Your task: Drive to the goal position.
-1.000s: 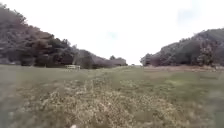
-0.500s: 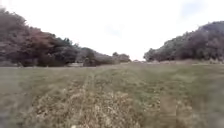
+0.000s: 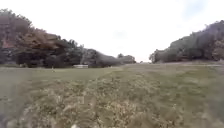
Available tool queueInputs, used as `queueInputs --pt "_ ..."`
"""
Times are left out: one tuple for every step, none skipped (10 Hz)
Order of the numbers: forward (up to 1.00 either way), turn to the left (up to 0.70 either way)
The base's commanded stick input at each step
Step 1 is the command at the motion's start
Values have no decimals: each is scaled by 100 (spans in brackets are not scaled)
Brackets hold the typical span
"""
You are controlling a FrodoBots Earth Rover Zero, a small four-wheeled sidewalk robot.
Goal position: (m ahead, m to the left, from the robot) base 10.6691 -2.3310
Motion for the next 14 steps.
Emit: queueInputs --pt "100 0" --pt "100 0" --pt "100 0" --pt "100 0" --pt "100 -4" --pt "100 -8" --pt "100 -35" --pt "100 -38" --pt "100 0" --pt "100 0" --pt "100 0" --pt "100 0" --pt "100 0" --pt "100 0"
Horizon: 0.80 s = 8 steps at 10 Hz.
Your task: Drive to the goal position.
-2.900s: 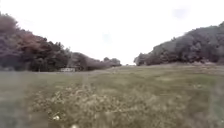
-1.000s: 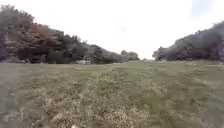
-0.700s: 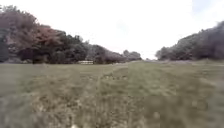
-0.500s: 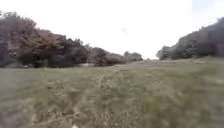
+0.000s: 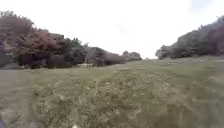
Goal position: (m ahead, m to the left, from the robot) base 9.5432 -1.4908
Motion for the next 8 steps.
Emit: queueInputs --pt "100 0" --pt "100 0" --pt "100 0" --pt "100 0" --pt "100 0" --pt "100 0" --pt "100 0" --pt "100 0"
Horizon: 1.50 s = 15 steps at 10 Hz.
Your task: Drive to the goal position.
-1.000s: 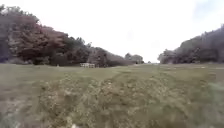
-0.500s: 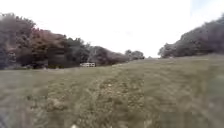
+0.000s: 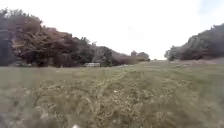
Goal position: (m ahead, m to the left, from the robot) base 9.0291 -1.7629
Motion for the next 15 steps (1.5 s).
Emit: queueInputs --pt "100 0" --pt "100 0" --pt "100 0" --pt "100 0" --pt "100 0" --pt "100 -10" --pt "100 -21" --pt "100 -38" --pt "100 -35" --pt "100 -5" --pt "100 -3" --pt "100 0" --pt "100 0" --pt "100 0" --pt "100 0"
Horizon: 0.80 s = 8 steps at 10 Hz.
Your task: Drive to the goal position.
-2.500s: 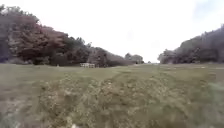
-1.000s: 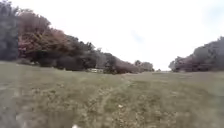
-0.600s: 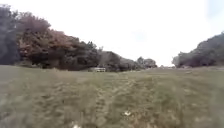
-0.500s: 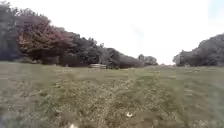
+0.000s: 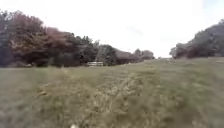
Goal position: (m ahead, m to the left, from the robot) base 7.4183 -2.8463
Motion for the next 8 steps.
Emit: queueInputs --pt "100 0" --pt "100 -13" --pt "100 -24" --pt "100 -40" --pt "100 -40" --pt "100 -40" --pt "100 -40" --pt "100 -40"
